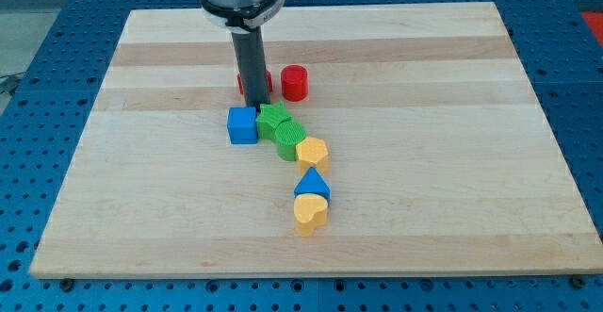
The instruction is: Point your arm horizontally to the left of the yellow hexagon
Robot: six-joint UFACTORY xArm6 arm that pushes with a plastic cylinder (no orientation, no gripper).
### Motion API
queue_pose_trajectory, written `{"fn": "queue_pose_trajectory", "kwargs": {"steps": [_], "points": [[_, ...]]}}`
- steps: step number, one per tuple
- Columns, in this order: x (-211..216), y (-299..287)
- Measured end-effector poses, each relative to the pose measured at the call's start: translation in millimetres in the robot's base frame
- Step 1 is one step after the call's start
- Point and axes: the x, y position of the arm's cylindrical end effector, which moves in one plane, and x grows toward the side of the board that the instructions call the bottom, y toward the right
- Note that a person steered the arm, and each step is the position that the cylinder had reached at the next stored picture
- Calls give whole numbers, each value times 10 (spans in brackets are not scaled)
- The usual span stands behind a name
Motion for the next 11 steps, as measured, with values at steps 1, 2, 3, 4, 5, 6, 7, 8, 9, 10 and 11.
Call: {"fn": "queue_pose_trajectory", "kwargs": {"steps": [1, 2, 3, 4, 5, 6, 7, 8, 9, 10, 11], "points": [[-75, -316], [-74, -606], [-74, -616], [-114, -757], [-125, -1166], [466, -1158], [676, -1156], [1086, -940], [1023, -409], [1017, -315], [960, 15]]}}
